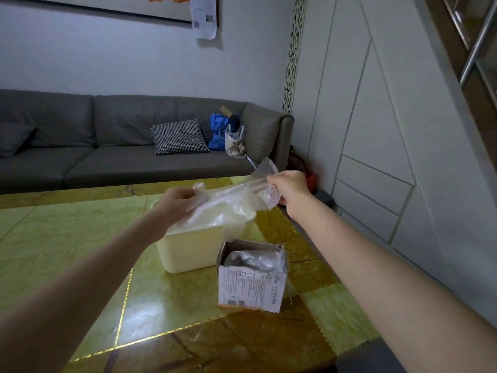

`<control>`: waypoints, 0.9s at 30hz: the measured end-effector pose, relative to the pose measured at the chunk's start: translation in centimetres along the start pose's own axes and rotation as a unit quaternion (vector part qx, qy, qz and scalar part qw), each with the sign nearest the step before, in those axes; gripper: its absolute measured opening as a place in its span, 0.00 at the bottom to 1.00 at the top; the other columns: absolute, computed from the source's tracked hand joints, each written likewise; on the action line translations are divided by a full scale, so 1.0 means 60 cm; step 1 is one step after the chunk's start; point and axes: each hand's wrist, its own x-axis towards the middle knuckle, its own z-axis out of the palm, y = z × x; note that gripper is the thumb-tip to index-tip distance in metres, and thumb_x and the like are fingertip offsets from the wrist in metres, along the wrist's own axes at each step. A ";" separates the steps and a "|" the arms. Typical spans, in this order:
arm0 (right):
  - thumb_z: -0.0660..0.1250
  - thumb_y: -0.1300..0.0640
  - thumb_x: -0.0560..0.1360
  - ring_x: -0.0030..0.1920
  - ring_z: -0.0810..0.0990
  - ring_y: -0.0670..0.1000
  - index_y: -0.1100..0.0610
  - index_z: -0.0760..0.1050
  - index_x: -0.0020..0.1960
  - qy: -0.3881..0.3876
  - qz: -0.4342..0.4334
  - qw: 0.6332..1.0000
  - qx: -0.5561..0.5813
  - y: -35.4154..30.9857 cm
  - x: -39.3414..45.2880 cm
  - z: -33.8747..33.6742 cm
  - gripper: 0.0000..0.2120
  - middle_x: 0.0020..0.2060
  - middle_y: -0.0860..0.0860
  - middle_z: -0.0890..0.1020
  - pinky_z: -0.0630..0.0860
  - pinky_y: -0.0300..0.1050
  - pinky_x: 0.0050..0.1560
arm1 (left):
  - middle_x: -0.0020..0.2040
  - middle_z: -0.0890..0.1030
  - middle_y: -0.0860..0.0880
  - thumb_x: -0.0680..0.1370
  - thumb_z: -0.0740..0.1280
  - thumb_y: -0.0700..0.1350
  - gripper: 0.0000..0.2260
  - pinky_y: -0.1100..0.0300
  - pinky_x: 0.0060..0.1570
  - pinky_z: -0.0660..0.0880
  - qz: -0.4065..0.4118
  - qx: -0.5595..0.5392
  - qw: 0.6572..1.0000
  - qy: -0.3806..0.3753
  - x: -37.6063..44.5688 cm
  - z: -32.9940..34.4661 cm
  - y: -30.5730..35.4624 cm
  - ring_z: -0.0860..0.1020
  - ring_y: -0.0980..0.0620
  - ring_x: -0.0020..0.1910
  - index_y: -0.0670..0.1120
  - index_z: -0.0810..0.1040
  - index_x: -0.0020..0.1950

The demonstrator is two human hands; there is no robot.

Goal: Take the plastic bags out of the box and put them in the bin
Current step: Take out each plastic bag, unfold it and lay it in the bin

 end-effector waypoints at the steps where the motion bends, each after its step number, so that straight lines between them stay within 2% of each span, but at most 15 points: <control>1: 0.66 0.62 0.76 0.35 0.75 0.50 0.56 0.73 0.36 0.026 -0.017 0.999 -0.030 -0.004 0.004 -0.005 0.10 0.34 0.52 0.76 0.76 0.45 0.40 | 0.32 0.72 0.47 0.78 0.64 0.44 0.06 0.67 0.26 0.67 -0.006 -0.009 1.000 0.004 0.003 -0.004 -0.008 0.67 0.53 0.29 0.44 0.78 0.47; 4: 0.64 0.60 0.77 0.42 0.77 0.50 0.56 0.76 0.42 0.072 -0.115 0.976 -0.170 -0.017 0.014 -0.010 0.06 0.41 0.51 0.78 0.77 0.45 0.44 | 0.33 0.72 0.46 0.78 0.62 0.40 0.05 0.63 0.33 0.70 -0.069 -0.062 0.992 0.090 0.020 -0.023 -0.030 0.68 0.53 0.30 0.40 0.77 0.47; 6: 0.62 0.61 0.78 0.44 0.75 0.49 0.59 0.78 0.48 0.073 -0.197 0.947 -0.243 -0.027 0.016 -0.004 0.06 0.43 0.51 0.79 0.73 0.43 0.45 | 0.42 0.76 0.45 0.80 0.61 0.42 0.11 0.61 0.38 0.71 -0.087 -0.073 0.981 0.155 0.031 -0.036 -0.036 0.70 0.53 0.33 0.37 0.75 0.57; 7: 0.62 0.61 0.78 0.43 0.75 0.48 0.60 0.78 0.48 0.055 -0.228 0.935 -0.265 -0.030 0.017 0.003 0.06 0.43 0.52 0.79 0.71 0.41 0.44 | 0.48 0.77 0.44 0.80 0.61 0.45 0.14 0.61 0.39 0.72 -0.067 -0.076 0.981 0.164 0.035 -0.038 -0.032 0.71 0.54 0.35 0.38 0.72 0.61; 9: 0.64 0.60 0.77 0.41 0.75 0.47 0.61 0.78 0.49 -0.007 -0.282 0.914 -0.293 -0.036 0.016 0.023 0.06 0.42 0.52 0.80 0.69 0.38 0.43 | 0.58 0.74 0.45 0.78 0.64 0.48 0.20 0.62 0.37 0.73 0.008 -0.096 0.988 0.119 0.037 -0.033 -0.005 0.73 0.53 0.38 0.42 0.67 0.67; 11: 0.66 0.59 0.77 0.37 0.75 0.45 0.60 0.78 0.50 -0.098 -0.333 0.888 -0.302 -0.043 0.005 0.055 0.06 0.41 0.51 0.80 0.69 0.32 0.39 | 0.59 0.72 0.51 0.74 0.68 0.48 0.28 0.63 0.34 0.75 0.040 -0.116 0.992 0.015 0.036 -0.022 0.022 0.76 0.53 0.39 0.50 0.61 0.72; 12: 0.66 0.59 0.76 0.36 0.75 0.43 0.60 0.78 0.50 -0.138 -0.353 0.875 -0.300 -0.046 -0.002 0.070 0.05 0.40 0.49 0.79 0.69 0.28 0.37 | 0.57 0.73 0.52 0.73 0.69 0.47 0.28 0.64 0.32 0.75 0.032 -0.120 0.991 -0.041 0.036 -0.015 0.030 0.77 0.55 0.37 0.51 0.62 0.71; 14: 0.67 0.60 0.76 0.35 0.74 0.41 0.60 0.79 0.49 -0.165 -0.386 0.860 -0.290 -0.055 -0.009 0.098 0.04 0.37 0.46 0.78 0.69 0.26 0.36 | 0.46 0.78 0.50 0.73 0.69 0.44 0.19 0.69 0.27 0.72 0.003 -0.125 0.985 -0.123 0.037 -0.006 0.029 0.74 0.59 0.29 0.44 0.72 0.62; 16: 0.66 0.61 0.76 0.35 0.74 0.42 0.62 0.78 0.48 -0.149 -0.398 0.868 -0.256 -0.065 -0.004 0.114 0.04 0.36 0.46 0.77 0.70 0.27 0.38 | 0.37 0.79 0.50 0.73 0.68 0.44 0.10 0.70 0.24 0.69 -0.020 -0.144 0.981 -0.125 0.043 -0.013 0.009 0.69 0.60 0.24 0.41 0.78 0.52; 19: 0.64 0.61 0.77 0.40 0.79 0.49 0.63 0.77 0.49 -0.088 -0.369 0.904 -0.200 -0.068 0.030 0.115 0.05 0.42 0.54 0.81 0.75 0.38 0.43 | 0.28 0.73 0.52 0.69 0.69 0.48 0.12 0.70 0.22 0.68 -0.031 -0.193 0.978 -0.065 0.061 -0.048 -0.023 0.68 0.61 0.22 0.42 0.79 0.47; 21: 0.64 0.61 0.78 0.43 0.79 0.50 0.63 0.77 0.49 -0.052 -0.344 0.911 -0.222 -0.050 0.064 0.117 0.05 0.44 0.56 0.82 0.74 0.38 0.45 | 0.30 0.71 0.50 0.72 0.68 0.47 0.07 0.71 0.21 0.68 -0.041 -0.164 0.986 -0.006 0.077 -0.072 -0.039 0.67 0.60 0.23 0.44 0.78 0.44; 24: 0.63 0.61 0.78 0.46 0.79 0.53 0.62 0.77 0.47 -0.020 -0.289 0.919 -0.268 0.003 0.106 0.128 0.06 0.44 0.56 0.81 0.74 0.46 0.49 | 0.34 0.74 0.47 0.77 0.66 0.43 0.06 0.69 0.22 0.72 -0.071 -0.012 0.992 0.104 0.115 -0.098 -0.068 0.71 0.55 0.25 0.41 0.78 0.43; 25: 0.62 0.61 0.78 0.46 0.78 0.54 0.62 0.77 0.47 -0.018 -0.271 0.922 -0.277 0.021 0.116 0.132 0.06 0.43 0.55 0.81 0.74 0.48 0.48 | 0.37 0.77 0.44 0.77 0.65 0.42 0.06 0.65 0.26 0.75 -0.078 0.049 0.985 0.145 0.129 -0.104 -0.077 0.74 0.52 0.28 0.39 0.78 0.46; 27: 0.61 0.61 0.78 0.44 0.78 0.55 0.62 0.76 0.46 -0.036 -0.243 0.920 -0.305 0.054 0.131 0.144 0.07 0.40 0.54 0.79 0.74 0.49 0.46 | 0.48 0.78 0.38 0.77 0.64 0.42 0.10 0.54 0.41 0.78 -0.066 0.215 0.950 0.218 0.157 -0.111 -0.093 0.77 0.43 0.39 0.38 0.77 0.53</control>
